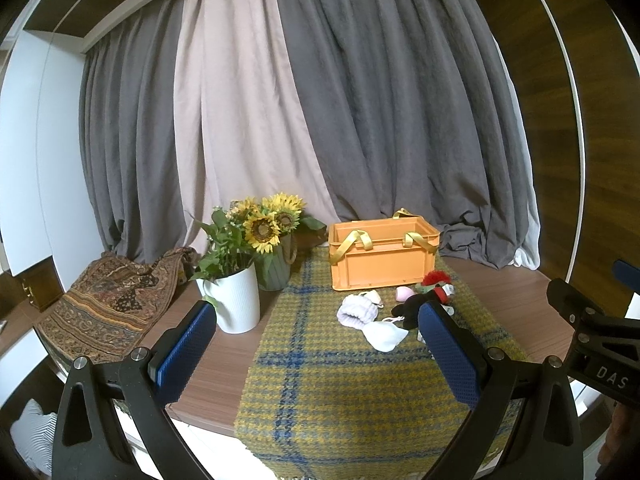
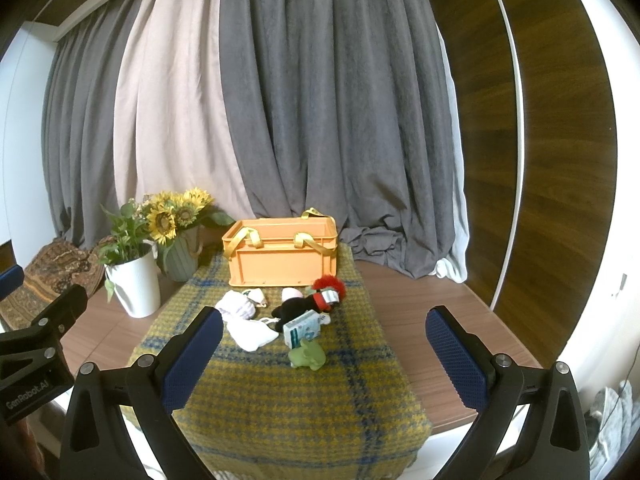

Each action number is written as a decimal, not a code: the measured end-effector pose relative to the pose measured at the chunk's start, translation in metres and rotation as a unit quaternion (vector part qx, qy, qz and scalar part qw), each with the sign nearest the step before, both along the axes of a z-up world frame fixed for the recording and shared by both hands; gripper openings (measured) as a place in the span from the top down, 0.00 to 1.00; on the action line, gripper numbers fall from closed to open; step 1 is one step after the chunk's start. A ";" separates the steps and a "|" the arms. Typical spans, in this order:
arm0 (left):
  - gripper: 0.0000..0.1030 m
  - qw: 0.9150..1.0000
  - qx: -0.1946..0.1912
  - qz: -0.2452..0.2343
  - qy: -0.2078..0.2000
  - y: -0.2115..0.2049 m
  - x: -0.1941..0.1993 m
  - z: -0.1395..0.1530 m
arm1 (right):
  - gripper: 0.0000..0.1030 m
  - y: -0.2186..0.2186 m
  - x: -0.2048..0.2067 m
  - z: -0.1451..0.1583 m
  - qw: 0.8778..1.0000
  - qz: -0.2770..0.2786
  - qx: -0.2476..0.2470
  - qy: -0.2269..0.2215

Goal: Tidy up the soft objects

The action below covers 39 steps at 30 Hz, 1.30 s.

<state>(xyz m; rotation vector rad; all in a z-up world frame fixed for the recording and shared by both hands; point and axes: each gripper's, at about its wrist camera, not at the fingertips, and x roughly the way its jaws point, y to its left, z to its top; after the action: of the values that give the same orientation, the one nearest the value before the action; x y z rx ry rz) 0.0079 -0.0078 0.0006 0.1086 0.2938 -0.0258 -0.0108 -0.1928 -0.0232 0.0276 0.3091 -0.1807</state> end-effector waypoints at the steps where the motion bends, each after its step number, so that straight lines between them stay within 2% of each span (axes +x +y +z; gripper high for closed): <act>1: 0.00 1.000 0.000 -0.001 0.001 0.000 0.000 0.000 | 0.00 0.000 0.000 0.000 1.000 0.000 -0.001 0.000; 12: 0.00 0.999 -0.008 -0.016 0.032 -0.004 0.012 -0.011 | 0.00 -0.002 0.005 -0.010 1.000 0.010 0.007 0.011; 18: 0.01 0.998 0.002 -0.021 0.051 -0.004 0.037 -0.021 | 0.00 0.001 0.026 -0.019 0.999 0.006 0.015 0.035; 29: 0.08 0.994 0.022 -0.064 0.081 -0.002 0.123 -0.049 | 0.00 0.005 0.091 -0.048 0.996 -0.026 0.025 0.076; 39: 0.13 0.980 0.031 -0.144 0.133 -0.008 0.207 -0.083 | 0.01 0.008 0.159 -0.077 0.991 -0.062 0.051 0.110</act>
<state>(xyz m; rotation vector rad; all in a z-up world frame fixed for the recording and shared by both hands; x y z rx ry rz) 0.2151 -0.0154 -0.0826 0.2093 0.5439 -0.3211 0.1483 -0.1843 -0.1000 0.1296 0.5365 -0.2911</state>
